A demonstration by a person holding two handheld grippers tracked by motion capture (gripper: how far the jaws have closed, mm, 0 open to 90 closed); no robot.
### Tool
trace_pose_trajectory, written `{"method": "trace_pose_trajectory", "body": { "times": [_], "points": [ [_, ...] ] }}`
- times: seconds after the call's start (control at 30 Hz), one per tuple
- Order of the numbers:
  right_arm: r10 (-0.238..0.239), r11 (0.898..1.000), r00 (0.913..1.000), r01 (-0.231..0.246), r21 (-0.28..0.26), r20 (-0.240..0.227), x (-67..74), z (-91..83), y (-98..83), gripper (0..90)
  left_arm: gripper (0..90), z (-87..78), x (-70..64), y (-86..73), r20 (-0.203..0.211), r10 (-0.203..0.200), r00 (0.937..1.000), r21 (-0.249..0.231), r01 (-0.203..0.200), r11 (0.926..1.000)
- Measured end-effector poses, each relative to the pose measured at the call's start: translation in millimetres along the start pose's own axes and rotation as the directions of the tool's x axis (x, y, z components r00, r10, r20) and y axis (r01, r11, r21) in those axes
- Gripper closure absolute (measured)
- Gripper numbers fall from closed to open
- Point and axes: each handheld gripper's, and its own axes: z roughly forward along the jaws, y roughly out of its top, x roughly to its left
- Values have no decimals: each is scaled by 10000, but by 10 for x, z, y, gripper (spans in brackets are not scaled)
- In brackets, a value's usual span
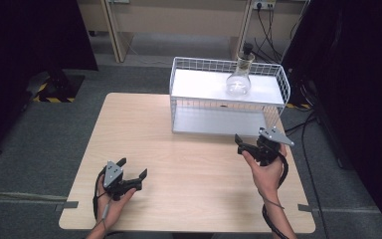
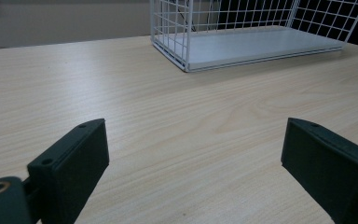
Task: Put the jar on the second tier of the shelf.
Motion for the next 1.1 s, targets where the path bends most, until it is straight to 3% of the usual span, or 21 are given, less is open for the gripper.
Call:
{"method": "trace_pose_trajectory", "body": {
  "times": [0.4,1.1],
  "points": [
    [150,9991,9997,-158,387,192,-75,-119,-323,49,71,1,-1,1,-6,4,10000,12,-4,10000],
    [221,9957,9979,-275,890,614,-166,-272,-734,49,71,1,-1,1,-42,-11,10000,16,11,10000]
  ]
}}
